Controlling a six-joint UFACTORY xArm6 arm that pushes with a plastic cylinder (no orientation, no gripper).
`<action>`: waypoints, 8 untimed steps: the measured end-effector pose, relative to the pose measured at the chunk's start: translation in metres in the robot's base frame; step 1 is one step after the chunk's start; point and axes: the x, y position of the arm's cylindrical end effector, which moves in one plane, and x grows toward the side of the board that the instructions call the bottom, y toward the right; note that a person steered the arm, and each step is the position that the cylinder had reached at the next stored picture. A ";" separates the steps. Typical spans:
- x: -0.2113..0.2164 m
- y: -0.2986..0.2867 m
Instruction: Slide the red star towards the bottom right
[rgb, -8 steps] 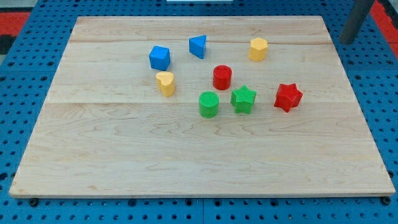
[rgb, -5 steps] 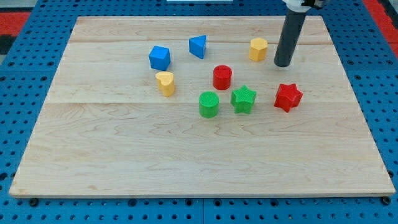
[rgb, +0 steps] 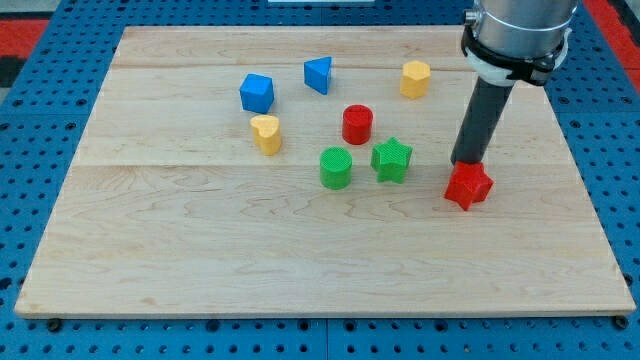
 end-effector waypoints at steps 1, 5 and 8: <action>0.000 -0.016; 0.057 -0.020; 0.088 -0.020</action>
